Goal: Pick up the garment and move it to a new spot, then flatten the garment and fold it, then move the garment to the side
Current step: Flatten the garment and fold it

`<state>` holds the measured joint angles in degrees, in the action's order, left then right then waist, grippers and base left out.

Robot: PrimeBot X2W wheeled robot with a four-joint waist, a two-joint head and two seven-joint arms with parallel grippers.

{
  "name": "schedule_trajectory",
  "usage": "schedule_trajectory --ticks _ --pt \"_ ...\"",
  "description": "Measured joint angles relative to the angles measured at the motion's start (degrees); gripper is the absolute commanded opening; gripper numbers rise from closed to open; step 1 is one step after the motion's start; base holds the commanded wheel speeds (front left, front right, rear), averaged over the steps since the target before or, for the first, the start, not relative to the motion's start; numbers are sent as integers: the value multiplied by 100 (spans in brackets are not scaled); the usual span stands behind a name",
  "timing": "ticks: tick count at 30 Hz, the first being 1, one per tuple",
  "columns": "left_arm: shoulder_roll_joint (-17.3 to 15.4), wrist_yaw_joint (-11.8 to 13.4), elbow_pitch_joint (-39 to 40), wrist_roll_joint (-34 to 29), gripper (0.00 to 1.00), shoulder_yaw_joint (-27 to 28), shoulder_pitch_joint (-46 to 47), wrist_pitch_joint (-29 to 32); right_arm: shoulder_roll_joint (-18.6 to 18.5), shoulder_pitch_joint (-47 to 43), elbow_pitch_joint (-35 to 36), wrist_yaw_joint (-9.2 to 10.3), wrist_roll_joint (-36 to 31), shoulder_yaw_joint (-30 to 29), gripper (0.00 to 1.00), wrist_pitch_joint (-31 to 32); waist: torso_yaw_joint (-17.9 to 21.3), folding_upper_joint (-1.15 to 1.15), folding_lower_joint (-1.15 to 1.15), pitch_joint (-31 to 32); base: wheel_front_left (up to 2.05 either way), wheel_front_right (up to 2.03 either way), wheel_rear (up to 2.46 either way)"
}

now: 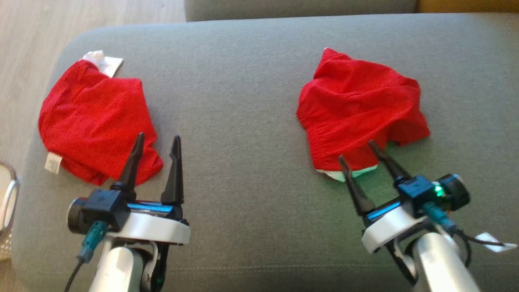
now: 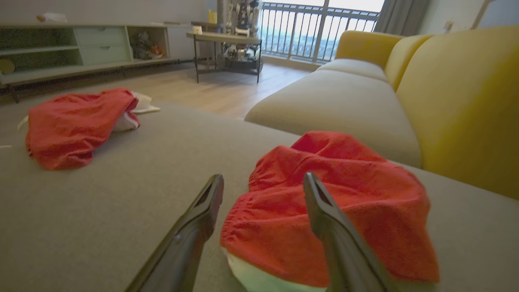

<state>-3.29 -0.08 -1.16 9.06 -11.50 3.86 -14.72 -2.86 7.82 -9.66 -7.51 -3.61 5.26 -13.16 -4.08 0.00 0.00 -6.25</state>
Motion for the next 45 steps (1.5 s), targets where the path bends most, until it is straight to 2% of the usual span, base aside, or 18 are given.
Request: schedule_trajectory --ticks 8,14,17,18,19,23,27,31,37,39,41,43,45 --pt "45 -101 -243 -35 100 -133 62 0 -4 435 -1229 0 -697 412 100 381 -372 0 1 -234 0 0 0" --pt "54 -35 -291 126 100 -231 167 0 -9 779 -1959 0 -1261 -7 100 409 -736 0 1 -413 0 0 0" --pt "55 -34 -296 127 100 -245 186 0 -10 884 -2197 0 -1305 -177 100 409 -861 0 1 -476 0 0 0" --pt "55 -34 -304 127 100 -253 201 0 -11 918 -2292 0 -1302 -215 40 409 -897 0 1 -490 0 0 0" --pt "56 -33 -319 129 100 -263 218 0 -11 940 -2369 0 -1280 -255 0 408 -933 0 1 -495 0 0 0" --pt "56 -5 -364 187 100 -293 231 1 -22 1019 -2562 0 -1009 -127 0 311 -1014 0 1 -429 0 0 0" --pt "56 16 -409 187 100 -311 218 0 -47 1130 -2473 0 -74 652 0 100 -1017 0 1 -282 0 0 0" --pt "56 15 -447 187 100 -347 155 0 -45 1518 -1922 0 782 1489 0 -2 -951 0 0 -76 0 0 0" --pt "54 21 -474 186 100 -381 -88 0 -79 2424 -687 1 2530 2067 0 -57 -800 0 0 261 0 0 0" --pt "54 33 -477 186 100 -379 -170 0 -75 2640 -298 0 3110 2033 0 -84 -736 0 0 354 0 0 0" --pt "52 51 -477 186 100 -369 -250 0 -69 2777 -74 0 3577 1760 0 -101 -659 0 0 421 0 0 0" --pt "52 59 -476 186 100 -369 -320 0 -69 2831 -164 0 3797 1247 0 -94 -573 0 0 464 0 0 0" --pt "52 59 -477 186 100 -380 -365 1 -74 2796 -561 0 3787 606 0 32 -492 0 0 481 0 0 0"
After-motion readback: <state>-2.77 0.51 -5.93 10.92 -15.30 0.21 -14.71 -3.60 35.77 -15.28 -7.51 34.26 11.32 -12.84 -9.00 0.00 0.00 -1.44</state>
